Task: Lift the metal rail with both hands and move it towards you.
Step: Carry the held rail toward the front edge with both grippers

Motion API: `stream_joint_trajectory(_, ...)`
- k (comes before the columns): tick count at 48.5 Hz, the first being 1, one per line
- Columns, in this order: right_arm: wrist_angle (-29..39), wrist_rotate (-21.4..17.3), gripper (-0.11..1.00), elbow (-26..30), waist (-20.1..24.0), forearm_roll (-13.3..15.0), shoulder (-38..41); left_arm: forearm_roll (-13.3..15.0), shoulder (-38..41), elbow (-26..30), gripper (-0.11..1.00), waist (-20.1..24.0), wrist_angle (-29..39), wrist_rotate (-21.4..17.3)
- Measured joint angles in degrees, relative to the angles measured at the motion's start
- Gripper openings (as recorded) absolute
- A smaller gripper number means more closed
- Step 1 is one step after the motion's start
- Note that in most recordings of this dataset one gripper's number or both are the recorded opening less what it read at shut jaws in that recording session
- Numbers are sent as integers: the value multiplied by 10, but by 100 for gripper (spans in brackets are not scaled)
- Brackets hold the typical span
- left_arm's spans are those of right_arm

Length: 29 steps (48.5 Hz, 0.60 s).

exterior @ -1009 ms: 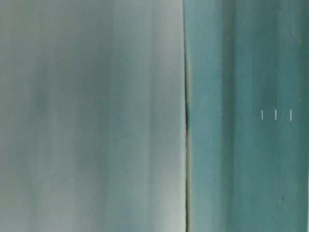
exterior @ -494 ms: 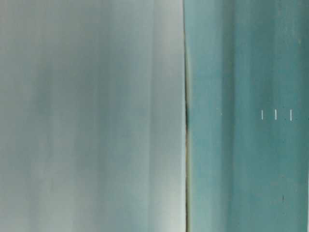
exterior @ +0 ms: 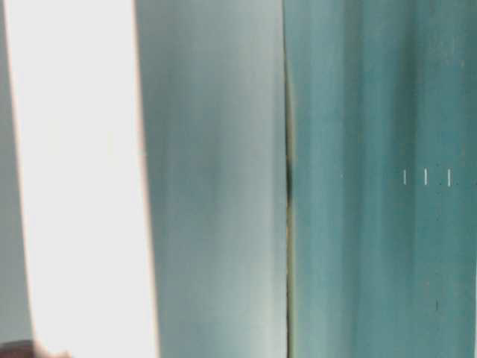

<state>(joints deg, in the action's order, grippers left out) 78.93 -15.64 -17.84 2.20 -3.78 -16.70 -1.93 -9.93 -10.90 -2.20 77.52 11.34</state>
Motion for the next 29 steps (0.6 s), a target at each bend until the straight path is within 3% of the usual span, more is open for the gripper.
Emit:
stream_joint_trajectory(14,-139,18,40,-127,-9,4,5,-1,22,-84,31,4,-101,0)
stream_joint_trajectory(29,-250,25,40,-191,-11,12,41,-2,69,-151,31,9,-206,0)
